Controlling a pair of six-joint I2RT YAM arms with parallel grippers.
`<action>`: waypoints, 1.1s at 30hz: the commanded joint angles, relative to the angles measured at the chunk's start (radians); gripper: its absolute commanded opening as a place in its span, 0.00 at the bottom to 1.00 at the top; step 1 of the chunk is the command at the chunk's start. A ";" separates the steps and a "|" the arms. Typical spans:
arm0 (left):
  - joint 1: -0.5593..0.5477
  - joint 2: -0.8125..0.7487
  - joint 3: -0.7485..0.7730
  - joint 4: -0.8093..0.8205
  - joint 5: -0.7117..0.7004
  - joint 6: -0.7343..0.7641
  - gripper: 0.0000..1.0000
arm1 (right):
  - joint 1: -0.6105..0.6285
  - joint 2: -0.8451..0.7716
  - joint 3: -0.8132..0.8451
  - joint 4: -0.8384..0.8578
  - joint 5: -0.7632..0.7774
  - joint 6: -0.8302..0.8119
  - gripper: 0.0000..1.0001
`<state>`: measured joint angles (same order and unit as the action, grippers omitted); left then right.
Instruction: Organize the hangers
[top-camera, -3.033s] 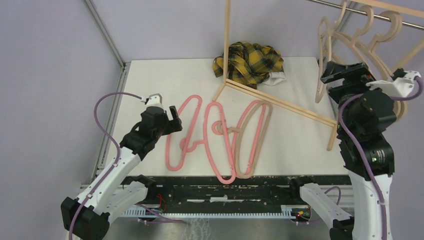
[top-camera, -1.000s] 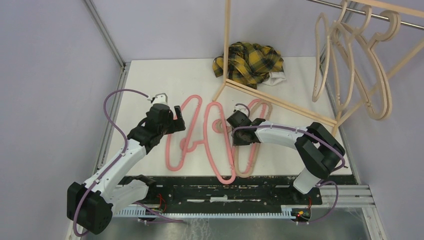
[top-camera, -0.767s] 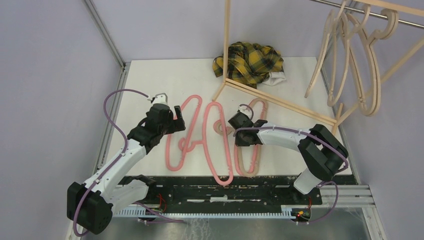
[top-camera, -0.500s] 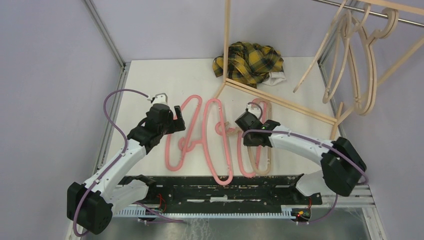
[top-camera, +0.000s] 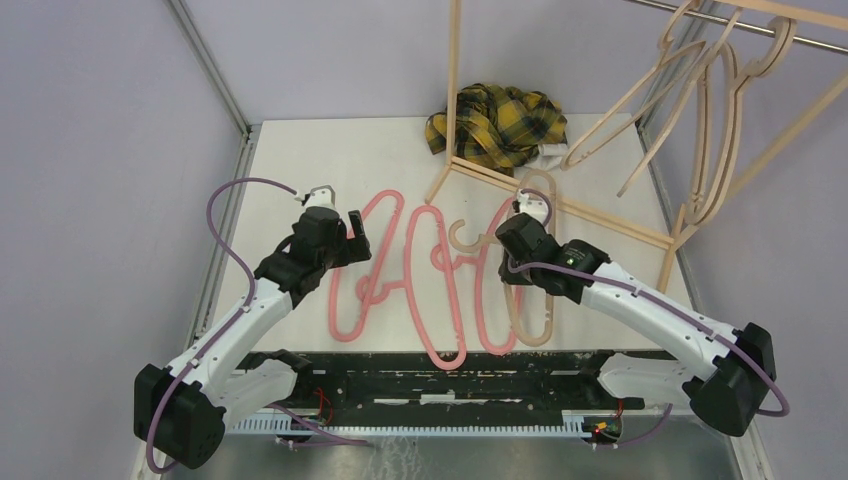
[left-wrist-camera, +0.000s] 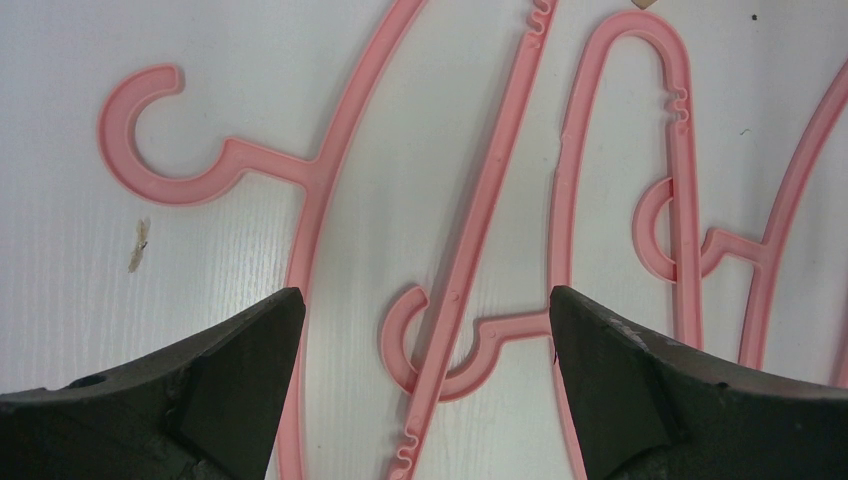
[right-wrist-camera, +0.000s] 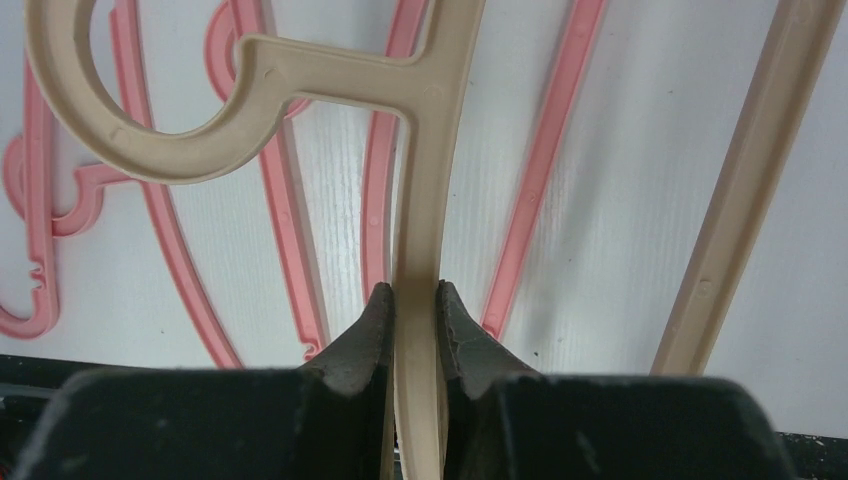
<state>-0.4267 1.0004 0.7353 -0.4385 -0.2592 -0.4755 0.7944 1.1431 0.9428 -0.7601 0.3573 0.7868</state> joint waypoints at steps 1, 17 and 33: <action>0.001 -0.018 0.033 0.047 0.007 -0.008 0.99 | 0.046 0.013 0.102 0.084 -0.030 -0.018 0.01; 0.000 -0.063 0.091 0.003 0.008 0.008 0.99 | 0.154 0.267 0.528 0.372 0.292 -0.009 0.01; 0.002 -0.090 0.082 -0.005 -0.003 0.019 0.99 | 0.088 0.526 1.025 0.415 0.368 -0.090 0.01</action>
<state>-0.4267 0.9375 0.7876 -0.4583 -0.2535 -0.4751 0.8883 1.6524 1.8690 -0.4042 0.6395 0.7341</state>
